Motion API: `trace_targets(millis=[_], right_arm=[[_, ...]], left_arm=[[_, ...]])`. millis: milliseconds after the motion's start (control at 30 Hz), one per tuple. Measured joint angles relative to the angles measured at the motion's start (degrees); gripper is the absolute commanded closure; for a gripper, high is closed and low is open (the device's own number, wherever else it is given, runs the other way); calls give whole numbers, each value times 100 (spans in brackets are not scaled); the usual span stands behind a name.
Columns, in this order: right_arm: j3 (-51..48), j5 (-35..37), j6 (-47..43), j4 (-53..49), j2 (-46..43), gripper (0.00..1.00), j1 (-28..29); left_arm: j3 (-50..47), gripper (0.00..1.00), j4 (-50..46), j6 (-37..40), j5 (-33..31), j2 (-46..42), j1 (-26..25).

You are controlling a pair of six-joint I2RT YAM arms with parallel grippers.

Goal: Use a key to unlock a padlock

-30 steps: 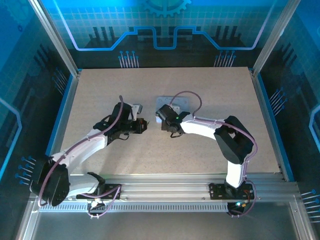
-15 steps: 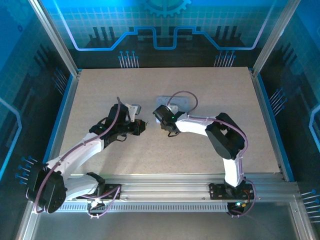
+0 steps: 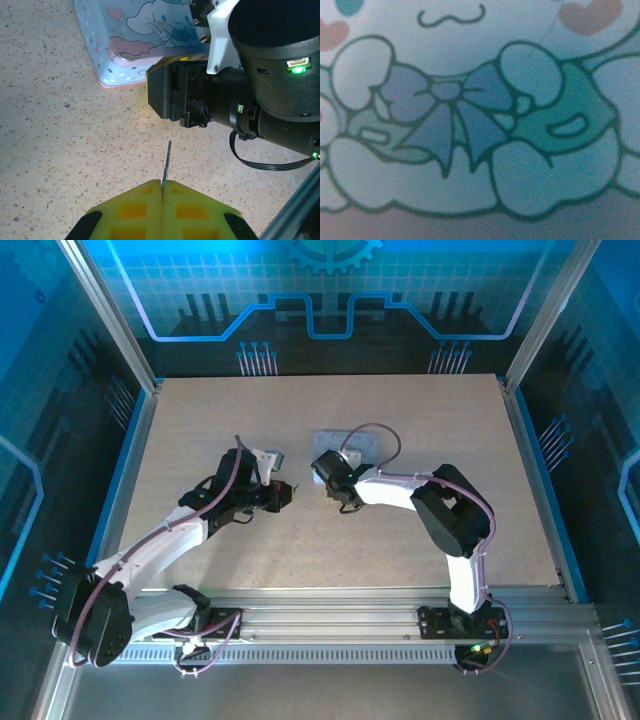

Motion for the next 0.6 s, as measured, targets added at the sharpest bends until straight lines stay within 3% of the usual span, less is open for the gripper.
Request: trace_targets(millis=[200, 600], right_arm=[[-7, 9, -35, 136, 0, 79, -7], [-9, -267, -295, -9, -212, 92, -20]], left_arm=[[0, 100, 31, 0, 105, 118, 0], [-234, 100, 437, 127, 330, 127, 0]])
